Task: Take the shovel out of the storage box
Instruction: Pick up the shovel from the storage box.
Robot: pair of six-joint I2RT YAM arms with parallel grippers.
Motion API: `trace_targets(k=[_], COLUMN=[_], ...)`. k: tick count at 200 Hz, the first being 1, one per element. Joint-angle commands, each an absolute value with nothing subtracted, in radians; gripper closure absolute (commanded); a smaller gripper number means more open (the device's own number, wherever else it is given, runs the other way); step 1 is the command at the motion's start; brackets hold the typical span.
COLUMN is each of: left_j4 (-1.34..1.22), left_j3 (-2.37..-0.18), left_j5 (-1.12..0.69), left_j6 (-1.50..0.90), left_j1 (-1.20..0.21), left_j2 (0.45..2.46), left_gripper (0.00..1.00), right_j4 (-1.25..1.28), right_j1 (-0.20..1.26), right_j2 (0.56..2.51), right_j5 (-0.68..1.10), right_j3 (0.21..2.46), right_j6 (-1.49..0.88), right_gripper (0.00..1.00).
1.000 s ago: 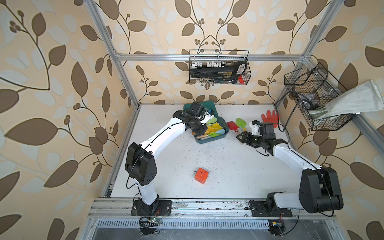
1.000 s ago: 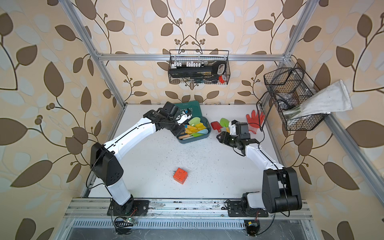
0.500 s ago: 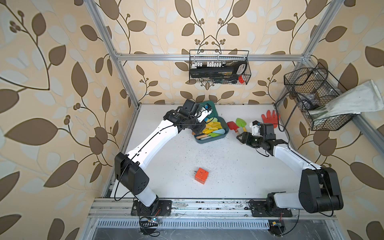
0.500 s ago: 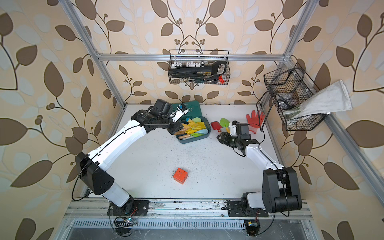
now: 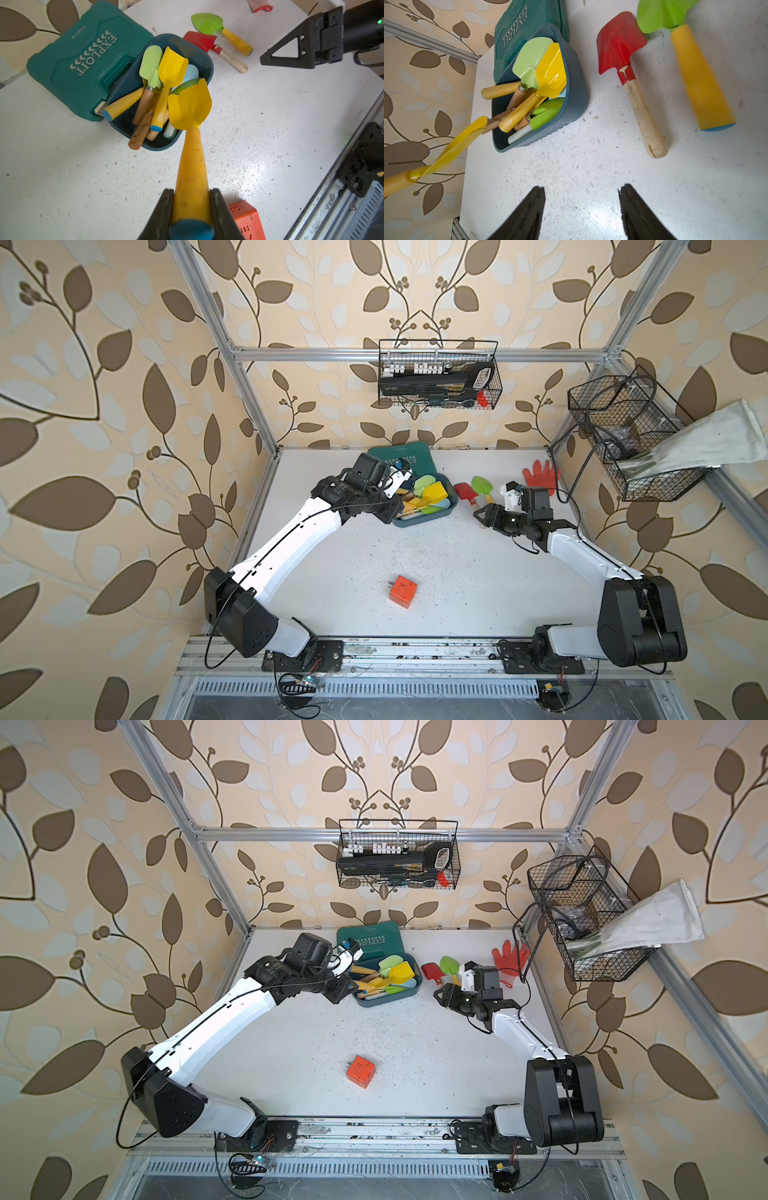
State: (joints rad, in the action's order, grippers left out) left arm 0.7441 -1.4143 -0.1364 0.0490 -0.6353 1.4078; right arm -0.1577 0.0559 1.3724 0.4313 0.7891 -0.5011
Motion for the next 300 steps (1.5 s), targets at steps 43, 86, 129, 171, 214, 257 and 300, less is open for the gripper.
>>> trace_targets(k=[43,86,129,171,214,257,300], left_j4=[0.211,-0.12,-0.333,-0.4,-0.442,-0.439,-0.449], left_j3=[-1.04,-0.821,-0.704,-0.676,-0.651,-0.652,-0.654], left_j5=[-0.076,-0.106,-0.168,-0.198,-0.203,-0.211,-0.212], left_j6=[-0.125,-0.138,-0.124,-0.134,-0.115,-0.098,-0.095], left_j1=[-0.65,-0.657,-0.665,-0.707,-0.746,-0.761,-0.776], left_j2=[1.183,1.111,1.109,1.077,1.052,1.054,1.058], left_gripper=[1.0,1.0,1.0,1.0,1.0,1.0,1.0], right_j4=[-0.088,-0.044,-0.021,-0.017,0.077,0.132,0.23], right_j1=[0.053,0.061,0.154,0.347,0.424,0.511,0.607], right_j2=[1.31,1.203,1.086,1.031,0.999,0.986,0.99], right_j5=[0.545,0.602,0.577,0.459,0.384,0.288,0.144], right_j3=[0.75,0.718,0.691,0.688,0.649,0.653,0.628], right_j6=[-0.557,-0.676,-0.864,-0.999,-1.194,-1.3,-1.381], right_gripper=[0.35,0.34,0.34,0.33,0.28,0.34,0.44])
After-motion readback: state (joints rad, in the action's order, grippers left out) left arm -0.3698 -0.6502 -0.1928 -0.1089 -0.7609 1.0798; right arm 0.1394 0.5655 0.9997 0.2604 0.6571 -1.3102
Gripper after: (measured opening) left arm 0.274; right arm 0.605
